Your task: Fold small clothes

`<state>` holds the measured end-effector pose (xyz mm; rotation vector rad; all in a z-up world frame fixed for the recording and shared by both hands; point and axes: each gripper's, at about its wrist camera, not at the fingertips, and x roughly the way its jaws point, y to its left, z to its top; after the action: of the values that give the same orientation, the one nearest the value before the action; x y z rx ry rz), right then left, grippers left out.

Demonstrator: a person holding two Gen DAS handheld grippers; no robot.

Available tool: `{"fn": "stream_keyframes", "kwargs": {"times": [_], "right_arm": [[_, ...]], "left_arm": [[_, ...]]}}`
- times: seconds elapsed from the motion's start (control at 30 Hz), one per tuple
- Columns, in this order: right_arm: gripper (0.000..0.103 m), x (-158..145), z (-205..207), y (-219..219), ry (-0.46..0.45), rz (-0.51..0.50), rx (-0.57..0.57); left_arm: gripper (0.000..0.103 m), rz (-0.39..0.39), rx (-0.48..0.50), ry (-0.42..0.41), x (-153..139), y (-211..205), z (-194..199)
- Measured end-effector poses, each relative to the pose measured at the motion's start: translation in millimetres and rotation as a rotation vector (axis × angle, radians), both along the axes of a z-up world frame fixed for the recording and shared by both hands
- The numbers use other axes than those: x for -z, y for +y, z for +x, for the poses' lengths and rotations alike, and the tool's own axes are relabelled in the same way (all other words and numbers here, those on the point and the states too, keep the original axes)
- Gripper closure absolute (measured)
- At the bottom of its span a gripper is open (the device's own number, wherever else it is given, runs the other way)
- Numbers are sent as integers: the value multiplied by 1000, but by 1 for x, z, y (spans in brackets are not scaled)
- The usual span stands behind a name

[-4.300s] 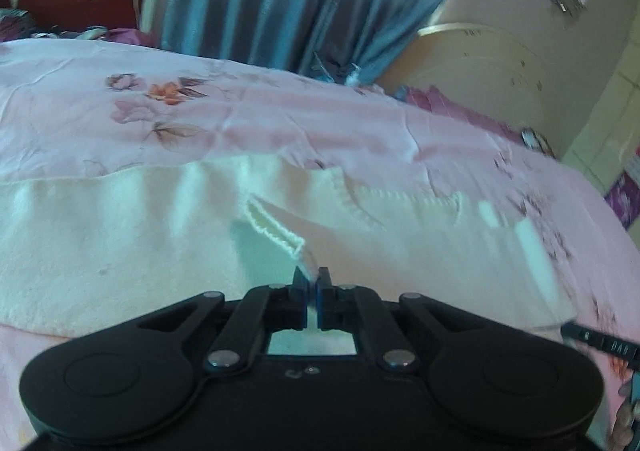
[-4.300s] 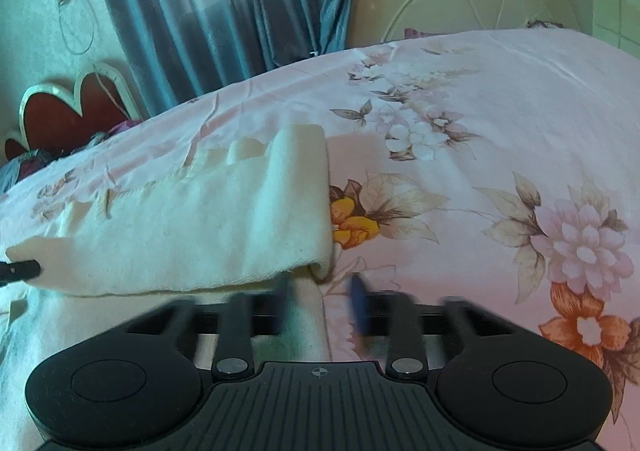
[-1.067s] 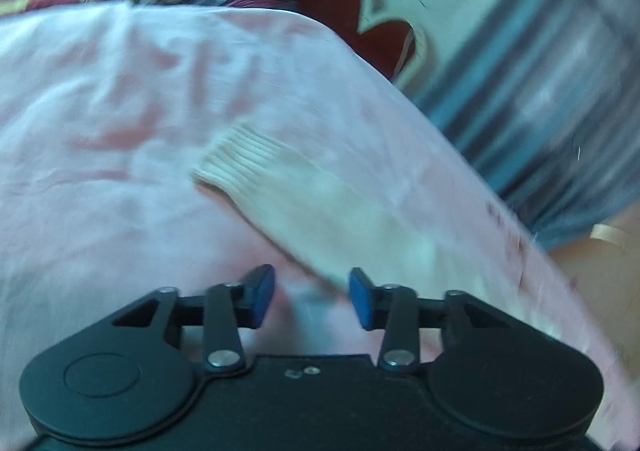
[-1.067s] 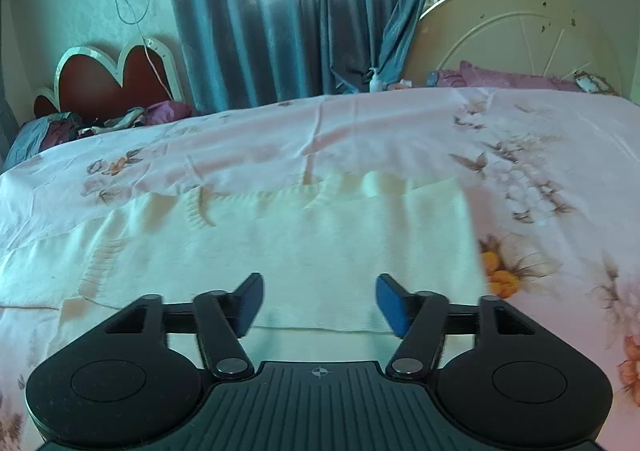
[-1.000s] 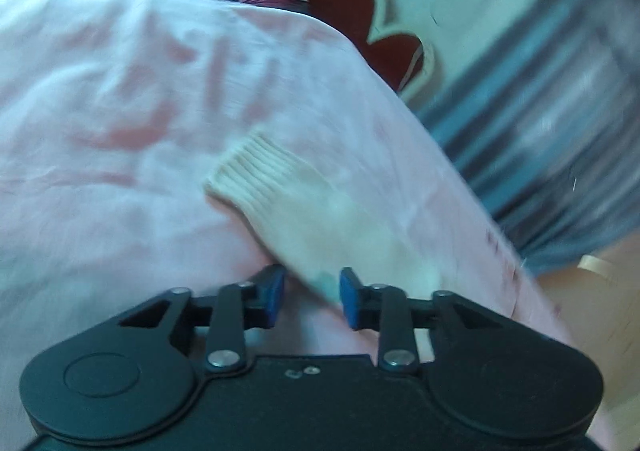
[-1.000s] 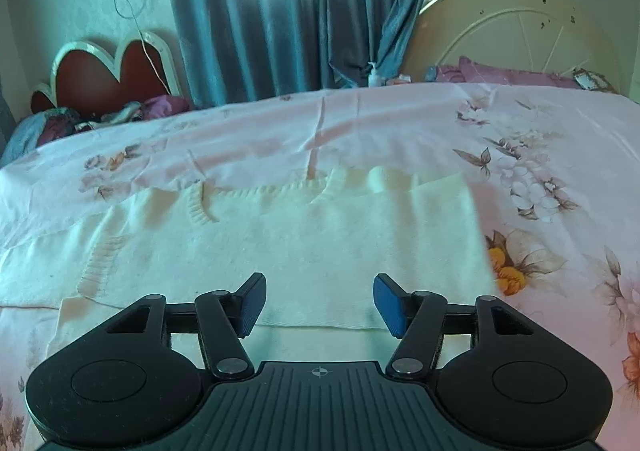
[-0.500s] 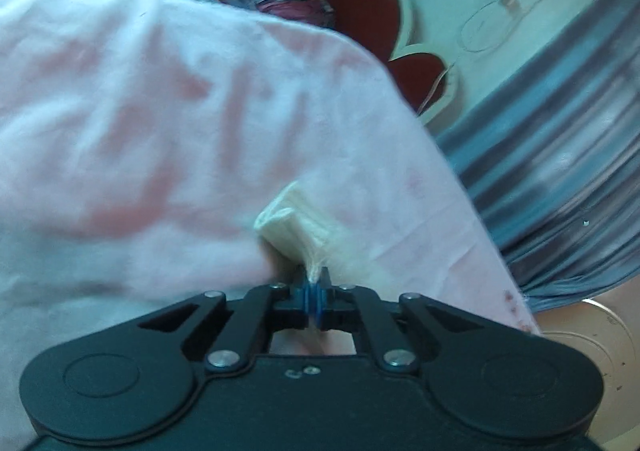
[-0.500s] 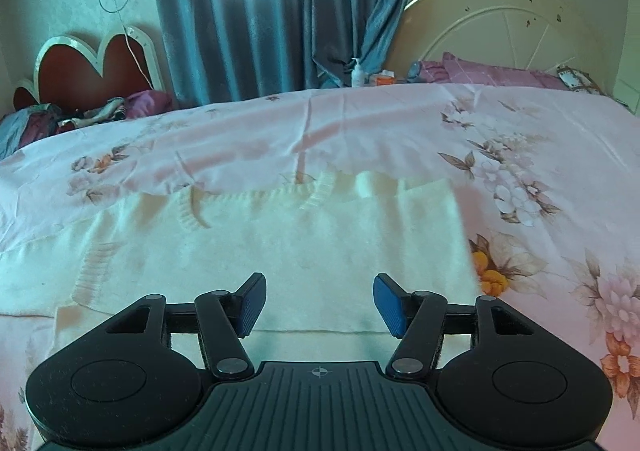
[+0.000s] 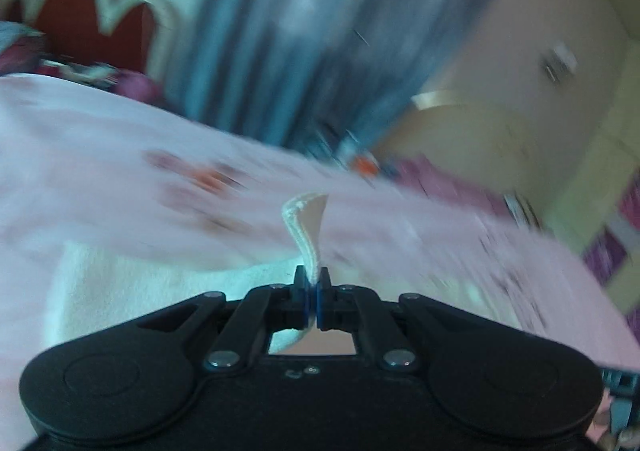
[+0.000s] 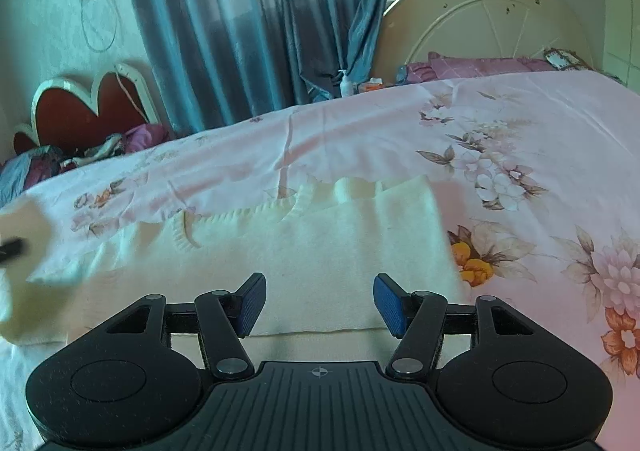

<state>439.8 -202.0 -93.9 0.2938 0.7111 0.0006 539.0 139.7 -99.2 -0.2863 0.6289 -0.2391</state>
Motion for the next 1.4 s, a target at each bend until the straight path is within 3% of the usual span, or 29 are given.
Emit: {"fn": "stream_keyframes", "kwargs": {"times": [0.17,0.2,0.23,0.33,0.5,0.63,0.73,0.77,0.87,0.97,1.07,1.13,1.17,1.3,1.4], "right_arm": [[43,0,-6,-26,5,55,28],[43,0,-7,-31,8,68,30],[43,0,-8,-34,11,81,29],[43,-1,-8,-38,14,117,19],[43,4,1,-22,17,186,-45],[43,17,20,2,48,277,-106],[43,30,35,20,86,288,-132],[43,35,40,25,102,297,-137],[72,48,56,37,154,323,-156],[73,49,67,49,158,309,-184],[73,45,75,60,164,277,-216],[95,40,76,67,156,258,-255],[100,38,76,70,152,240,-268],[100,16,66,69,48,183,-260],[100,-5,54,38,-48,127,-150]], "left_arm": [[97,106,166,111,44,-92,26],[91,120,205,140,56,-103,33],[77,140,230,167,67,-115,32],[56,212,244,105,66,-128,11],[56,210,101,69,44,-90,-33],[60,221,-39,106,39,-31,-66],[62,199,-101,169,49,4,-70],[62,179,-108,182,53,12,-68],[58,132,-106,188,60,20,-59],[58,91,-105,180,65,26,-50],[60,106,-98,176,67,25,-44],[61,110,-91,176,67,22,-43],[61,115,-87,177,67,22,-43],[64,189,-65,176,68,15,-42],[68,208,-61,177,67,15,-43]]}}
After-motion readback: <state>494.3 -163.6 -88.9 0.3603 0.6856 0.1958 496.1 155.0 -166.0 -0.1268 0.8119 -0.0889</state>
